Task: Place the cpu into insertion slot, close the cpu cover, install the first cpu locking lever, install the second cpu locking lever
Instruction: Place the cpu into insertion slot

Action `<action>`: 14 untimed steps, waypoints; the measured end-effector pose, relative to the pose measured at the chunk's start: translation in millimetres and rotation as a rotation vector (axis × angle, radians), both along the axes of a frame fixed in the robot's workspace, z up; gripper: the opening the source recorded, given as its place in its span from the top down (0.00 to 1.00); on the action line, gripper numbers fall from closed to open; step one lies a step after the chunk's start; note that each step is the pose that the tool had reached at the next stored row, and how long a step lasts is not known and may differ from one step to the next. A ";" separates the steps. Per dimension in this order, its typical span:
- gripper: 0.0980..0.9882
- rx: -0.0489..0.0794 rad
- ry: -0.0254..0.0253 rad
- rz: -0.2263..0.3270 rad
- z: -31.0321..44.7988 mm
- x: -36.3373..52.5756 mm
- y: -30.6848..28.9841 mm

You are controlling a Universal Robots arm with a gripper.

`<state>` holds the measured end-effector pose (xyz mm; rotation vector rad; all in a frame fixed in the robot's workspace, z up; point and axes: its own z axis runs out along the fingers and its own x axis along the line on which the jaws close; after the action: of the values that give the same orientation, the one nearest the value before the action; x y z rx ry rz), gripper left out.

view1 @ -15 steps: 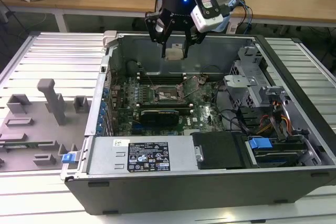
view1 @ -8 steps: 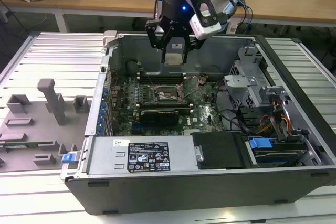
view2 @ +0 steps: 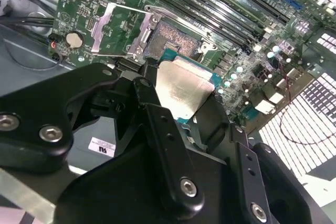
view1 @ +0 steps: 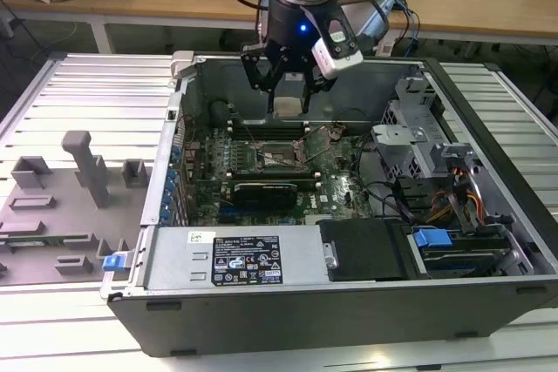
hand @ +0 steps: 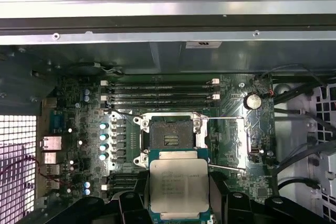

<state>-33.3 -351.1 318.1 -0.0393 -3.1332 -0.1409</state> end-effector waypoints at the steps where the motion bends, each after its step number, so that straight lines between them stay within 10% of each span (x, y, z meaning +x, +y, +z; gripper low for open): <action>1: 0.50 0.000 -0.0003 0.000 -3.3 -0.3 0.0; 14: 0.50 0.000 -0.0046 -0.018 -40.1 -1.8 0.0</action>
<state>-35.2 -351.1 278.0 -0.0670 -3.1382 -0.1412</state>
